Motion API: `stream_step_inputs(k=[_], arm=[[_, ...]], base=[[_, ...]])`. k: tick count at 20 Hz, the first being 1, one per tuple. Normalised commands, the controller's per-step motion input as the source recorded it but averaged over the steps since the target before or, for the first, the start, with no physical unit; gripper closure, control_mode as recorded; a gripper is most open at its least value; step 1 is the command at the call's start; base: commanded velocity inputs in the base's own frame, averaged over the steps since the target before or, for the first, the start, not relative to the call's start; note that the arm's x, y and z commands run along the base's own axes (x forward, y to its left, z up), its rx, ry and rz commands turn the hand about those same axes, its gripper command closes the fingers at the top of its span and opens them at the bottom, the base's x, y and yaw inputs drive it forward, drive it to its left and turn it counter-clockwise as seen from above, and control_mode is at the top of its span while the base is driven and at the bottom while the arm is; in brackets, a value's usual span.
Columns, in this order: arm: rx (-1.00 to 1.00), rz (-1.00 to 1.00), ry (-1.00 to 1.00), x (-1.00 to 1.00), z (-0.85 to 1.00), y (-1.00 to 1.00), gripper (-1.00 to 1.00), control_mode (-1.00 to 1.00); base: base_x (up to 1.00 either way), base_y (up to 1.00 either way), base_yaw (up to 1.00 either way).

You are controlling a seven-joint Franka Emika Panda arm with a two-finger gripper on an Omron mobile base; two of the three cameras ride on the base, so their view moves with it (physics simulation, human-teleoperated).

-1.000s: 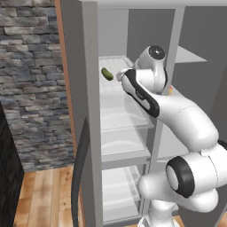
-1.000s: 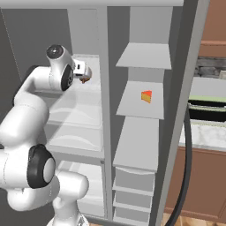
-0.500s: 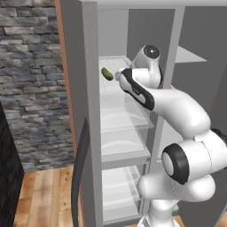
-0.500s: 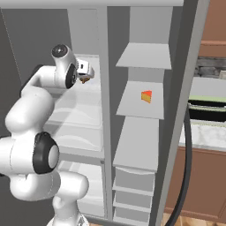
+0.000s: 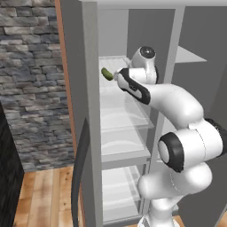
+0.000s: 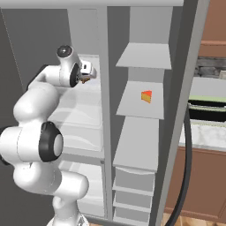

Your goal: There's a chicken drumstick in the fridge that needs to be moved to the freezer for freezing. Pick up the chicken drumstick from the fridge, place it on any shelf in the freezer, and close the fridge and freezer doors when done.

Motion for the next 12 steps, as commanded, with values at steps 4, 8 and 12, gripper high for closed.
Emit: stream_step_inputs(k=[4, 8, 12], arm=[[0.0, 0.0, 0.06, 0.32, -0.24, 0.0, -1.0, -1.0], [0.0, 0.0, 0.05, 0.35, -0.18, 0.0, -1.0, -1.0], [0.0, 0.0, 0.01, 0.36, -0.1, 0.0, -1.0, -1.0]], base=[[0.0, 0.0, 0.0], [0.0, 0.0, 0.0], [0.0, 0.0, 0.0]])
